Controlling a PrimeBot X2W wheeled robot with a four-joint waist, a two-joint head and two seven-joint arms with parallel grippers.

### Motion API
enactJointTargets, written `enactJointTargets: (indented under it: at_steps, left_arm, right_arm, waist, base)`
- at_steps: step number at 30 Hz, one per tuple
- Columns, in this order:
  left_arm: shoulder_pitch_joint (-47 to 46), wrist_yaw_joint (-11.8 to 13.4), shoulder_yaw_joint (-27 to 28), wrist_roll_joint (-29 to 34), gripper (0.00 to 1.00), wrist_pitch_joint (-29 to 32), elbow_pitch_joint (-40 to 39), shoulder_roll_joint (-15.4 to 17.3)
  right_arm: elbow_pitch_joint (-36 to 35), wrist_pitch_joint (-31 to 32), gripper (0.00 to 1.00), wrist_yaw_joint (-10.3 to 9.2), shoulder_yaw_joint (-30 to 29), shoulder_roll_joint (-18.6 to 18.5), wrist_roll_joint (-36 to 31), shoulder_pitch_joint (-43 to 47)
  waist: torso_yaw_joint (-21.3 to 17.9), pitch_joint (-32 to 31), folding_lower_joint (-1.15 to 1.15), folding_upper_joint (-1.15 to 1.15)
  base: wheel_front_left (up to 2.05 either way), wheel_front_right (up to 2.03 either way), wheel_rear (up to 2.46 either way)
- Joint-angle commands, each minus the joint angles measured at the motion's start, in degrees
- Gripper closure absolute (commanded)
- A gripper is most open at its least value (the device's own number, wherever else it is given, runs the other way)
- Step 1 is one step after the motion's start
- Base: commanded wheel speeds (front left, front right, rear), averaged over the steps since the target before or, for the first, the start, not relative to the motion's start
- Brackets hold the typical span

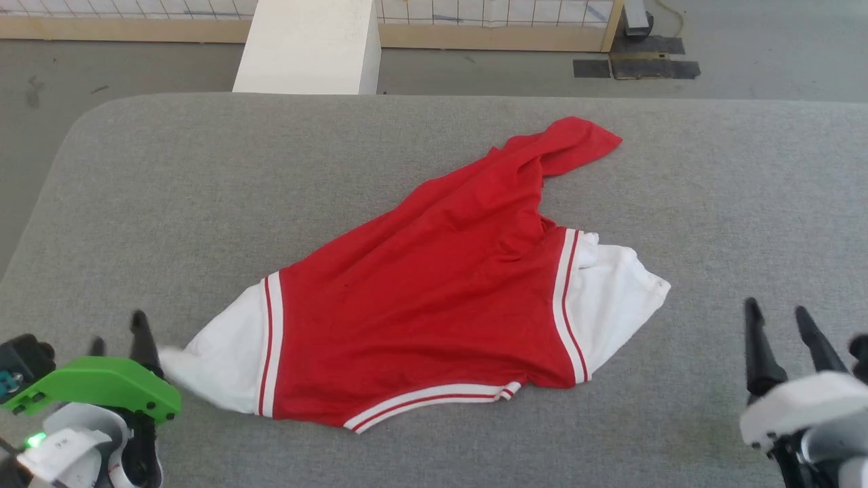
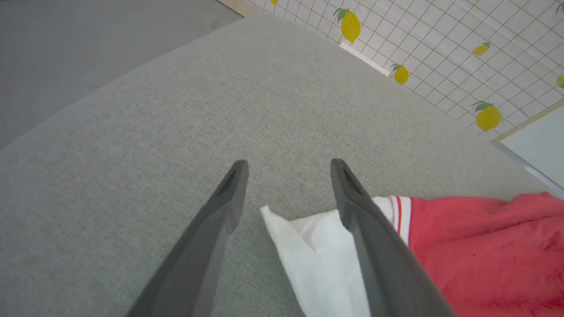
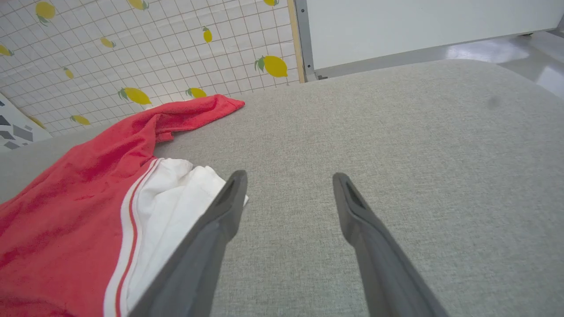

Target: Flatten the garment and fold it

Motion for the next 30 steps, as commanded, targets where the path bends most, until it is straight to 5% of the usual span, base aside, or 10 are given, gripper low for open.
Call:
enactJointTargets:
  at_steps: [1,6,16,22,29,30]
  left_arm:
    - [0.3,-0.3,0.1,2.3,0.00,-2.6,-0.8,0.4]
    - [2.3,-1.3,0.0,8.2,0.00,-12.9,-2.9,-0.2]
    - [3.2,-4.1,-0.7,11.7,0.00,-15.5,-2.5,-4.5]
    - [1.7,-5.6,-1.0,12.0,0.00,-15.6,-1.1,-5.9]
    - [0.6,-6.6,-1.1,11.3,0.00,-15.5,0.5,-6.7]
    - [0.5,-6.7,-1.2,11.1,0.00,-15.4,0.8,-6.7]
  right_arm:
    - [0.2,1.6,0.00,-0.08,0.5,0.0,-0.9,-2.0]
    - [1.2,13.8,0.00,-0.08,2.6,0.0,-6.1,-7.3]
    - [4.9,40.8,0.00,-0.08,7.4,-1.4,-18.1,-18.7]
    - [8.7,49.9,0.00,-0.08,11.7,-5.7,-18.8,-20.6]
    - [9.5,52.6,0.00,-0.08,14.1,-7.5,-16.5,-20.1]
    - [9.4,52.9,0.21,-0.08,13.9,-7.4,-16.0,-19.9]
  waist:
    - [-0.1,0.1,0.00,0.00]
    - [0.6,1.2,0.00,0.00]
    - [5.0,5.4,0.00,0.00]
    - [7.4,7.4,0.00,0.00]
    - [8.6,8.8,0.00,0.00]
    - [8.6,8.9,0.00,0.00]
  base:
    - [0.00,0.00,0.00]
    - [0.00,0.00,0.00]
    - [0.00,0.00,0.00]
    - [0.00,0.00,0.00]
    - [0.00,0.00,0.00]
    - [0.00,0.00,0.00]
